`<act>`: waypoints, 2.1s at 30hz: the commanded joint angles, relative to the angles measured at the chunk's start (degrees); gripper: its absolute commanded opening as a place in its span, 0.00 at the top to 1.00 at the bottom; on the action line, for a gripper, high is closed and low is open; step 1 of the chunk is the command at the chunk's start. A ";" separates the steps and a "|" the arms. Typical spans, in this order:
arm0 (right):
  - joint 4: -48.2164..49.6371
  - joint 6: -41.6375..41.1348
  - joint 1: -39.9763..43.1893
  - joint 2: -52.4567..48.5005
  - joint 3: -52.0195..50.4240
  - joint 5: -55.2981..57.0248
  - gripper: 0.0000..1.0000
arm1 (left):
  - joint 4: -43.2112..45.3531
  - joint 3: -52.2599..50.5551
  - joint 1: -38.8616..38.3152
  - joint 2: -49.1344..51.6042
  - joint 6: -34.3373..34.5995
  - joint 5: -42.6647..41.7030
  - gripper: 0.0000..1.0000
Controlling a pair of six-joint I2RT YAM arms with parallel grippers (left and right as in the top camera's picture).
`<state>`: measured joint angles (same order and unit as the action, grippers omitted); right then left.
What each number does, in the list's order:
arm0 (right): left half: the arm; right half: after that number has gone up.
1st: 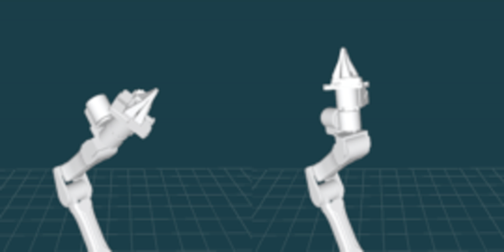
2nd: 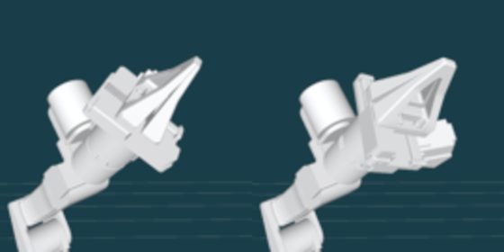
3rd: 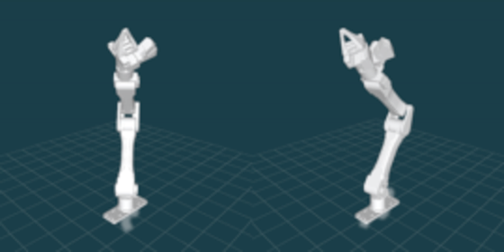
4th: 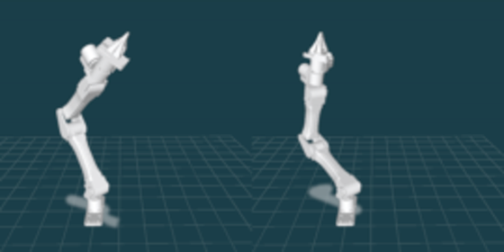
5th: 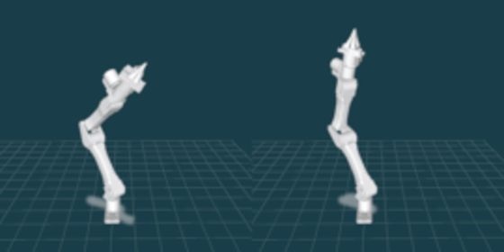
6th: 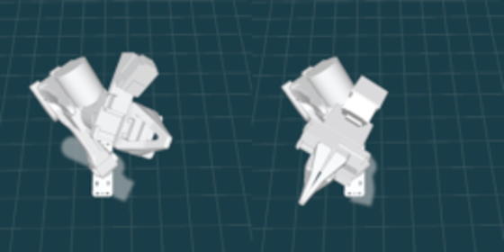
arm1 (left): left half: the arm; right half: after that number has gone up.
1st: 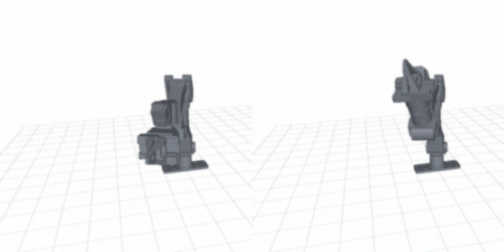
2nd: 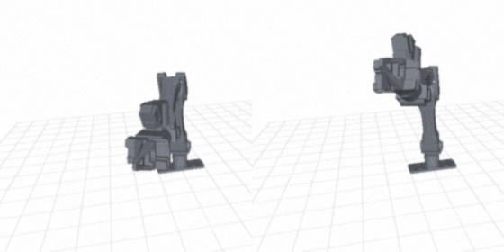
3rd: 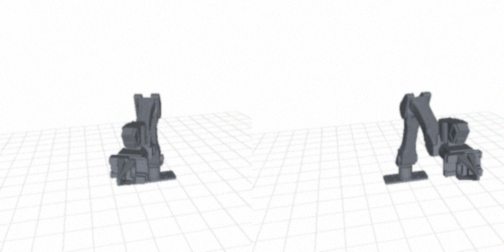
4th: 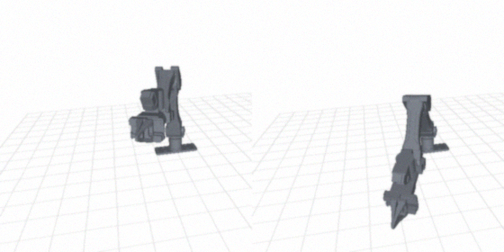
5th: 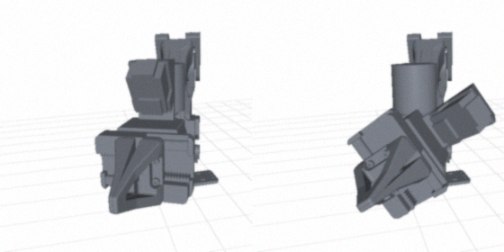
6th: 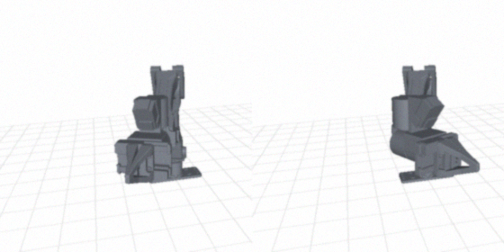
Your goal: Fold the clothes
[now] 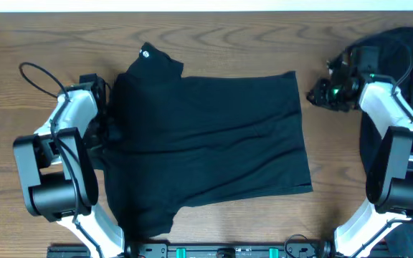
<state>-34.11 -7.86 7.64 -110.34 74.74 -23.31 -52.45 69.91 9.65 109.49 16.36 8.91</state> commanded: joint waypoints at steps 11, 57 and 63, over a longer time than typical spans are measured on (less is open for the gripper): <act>-6.73 -1.86 -13.77 0.20 2.29 -2.49 0.92 | 7.30 4.02 -4.59 -6.47 -18.10 -24.35 0.94; 2.58 -6.99 -9.03 -9.73 9.77 8.02 0.76 | 27.96 23.54 -15.52 13.46 -15.23 -26.03 0.83; -4.85 -5.11 -5.81 -1.03 10.67 4.83 0.64 | 12.00 32.04 -15.19 8.94 -16.98 -25.33 0.48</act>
<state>-37.63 -15.16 0.64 -117.93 83.70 -16.51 -37.28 99.00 -6.04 122.45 1.06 -17.06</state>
